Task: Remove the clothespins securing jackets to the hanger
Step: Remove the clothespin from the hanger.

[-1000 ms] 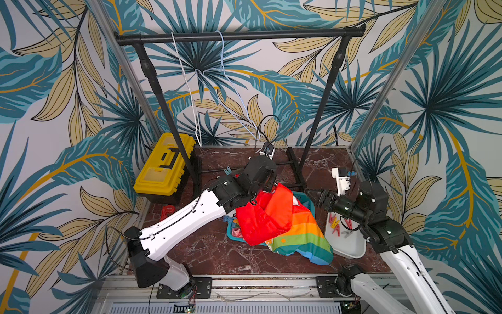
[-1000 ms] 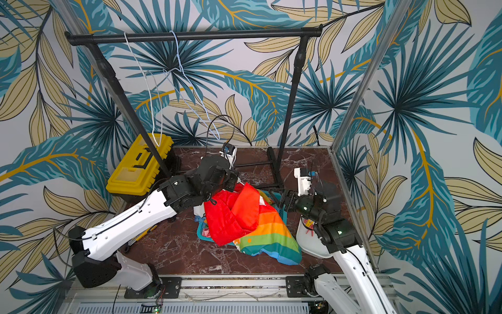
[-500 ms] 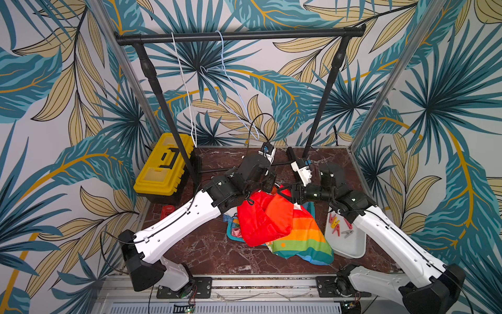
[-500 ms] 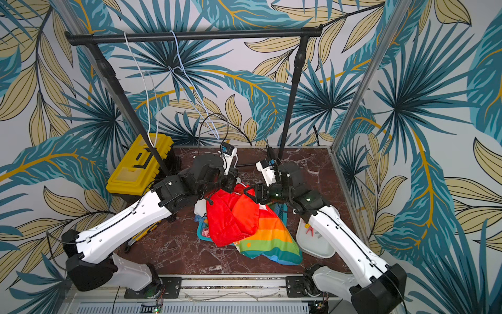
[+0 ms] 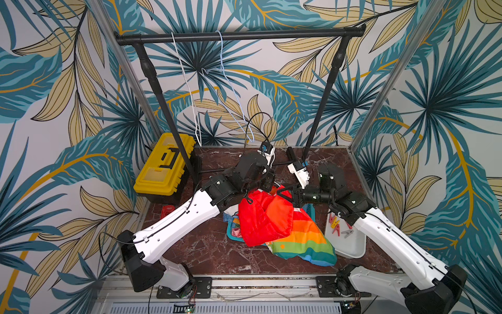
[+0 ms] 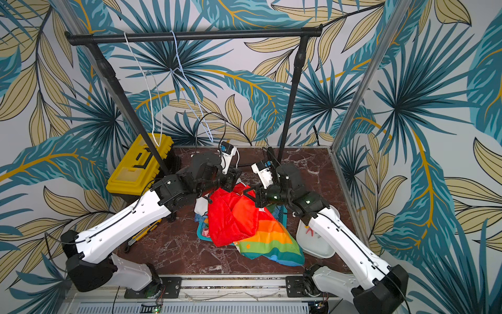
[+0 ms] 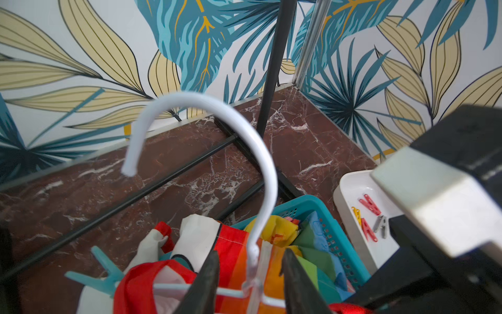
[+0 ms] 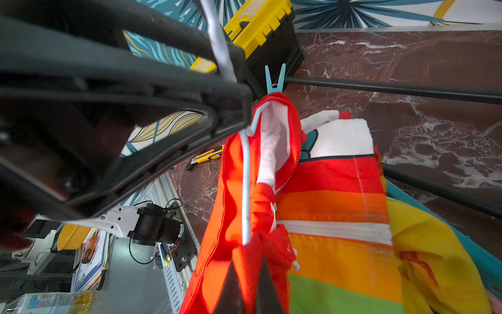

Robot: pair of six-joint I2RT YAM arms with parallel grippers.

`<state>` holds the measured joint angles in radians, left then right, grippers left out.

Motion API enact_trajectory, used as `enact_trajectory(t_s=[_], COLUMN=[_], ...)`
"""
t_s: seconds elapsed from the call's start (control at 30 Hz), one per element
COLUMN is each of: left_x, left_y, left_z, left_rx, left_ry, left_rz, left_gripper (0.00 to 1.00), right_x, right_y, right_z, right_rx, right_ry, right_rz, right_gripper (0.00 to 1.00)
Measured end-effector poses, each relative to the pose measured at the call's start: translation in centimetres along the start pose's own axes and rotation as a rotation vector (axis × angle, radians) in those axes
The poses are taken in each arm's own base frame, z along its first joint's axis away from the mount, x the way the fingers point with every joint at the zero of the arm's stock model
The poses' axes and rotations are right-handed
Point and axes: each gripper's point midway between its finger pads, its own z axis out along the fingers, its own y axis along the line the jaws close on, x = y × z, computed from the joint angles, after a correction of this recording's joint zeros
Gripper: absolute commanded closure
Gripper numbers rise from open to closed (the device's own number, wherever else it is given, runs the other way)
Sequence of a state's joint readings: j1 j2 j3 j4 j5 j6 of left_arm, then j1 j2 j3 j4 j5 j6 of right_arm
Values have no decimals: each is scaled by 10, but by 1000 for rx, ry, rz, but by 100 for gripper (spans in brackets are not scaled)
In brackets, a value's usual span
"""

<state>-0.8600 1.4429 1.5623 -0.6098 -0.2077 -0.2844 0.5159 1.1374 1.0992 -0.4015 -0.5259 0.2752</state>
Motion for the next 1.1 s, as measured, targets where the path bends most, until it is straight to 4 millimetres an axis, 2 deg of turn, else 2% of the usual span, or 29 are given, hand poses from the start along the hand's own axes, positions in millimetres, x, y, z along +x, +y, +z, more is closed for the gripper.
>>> enact_trajectory(t_s=[0.13,0.37,0.47,0.6,0.73,0.83,0.93,1.1], left_x=[6,1,7,32,50,57,62,72], left_y=[31,89,121,153,158,154,150,152], left_z=[-17,-76,-81,-64,-44,-40,-47,-71], left_rx=[-35,-59,-64,-47,-1,34,52,63], left_ry=[-10,-118,-142,-95,-16,25,50,62], left_rz=[-50,-201,-299,-448,-559,-616,-668,-765], left_gripper=[26,17,13,13,13,13,13,16], right_x=[6,10,12,14,25,37,45,54], right_y=[-3,2,9,17,31,43,43,44], right_z=[-1,0,0,-1,2,9,13,16], right_rx=[10,-26,-70,-109,-83,-36,51,161], right_ry=[2,17,28,34,60,94,106,111], right_rz=[3,-25,-43,-60,-147,-230,-304,-415], right_gripper=[100,100,100,100,100,100,100,100])
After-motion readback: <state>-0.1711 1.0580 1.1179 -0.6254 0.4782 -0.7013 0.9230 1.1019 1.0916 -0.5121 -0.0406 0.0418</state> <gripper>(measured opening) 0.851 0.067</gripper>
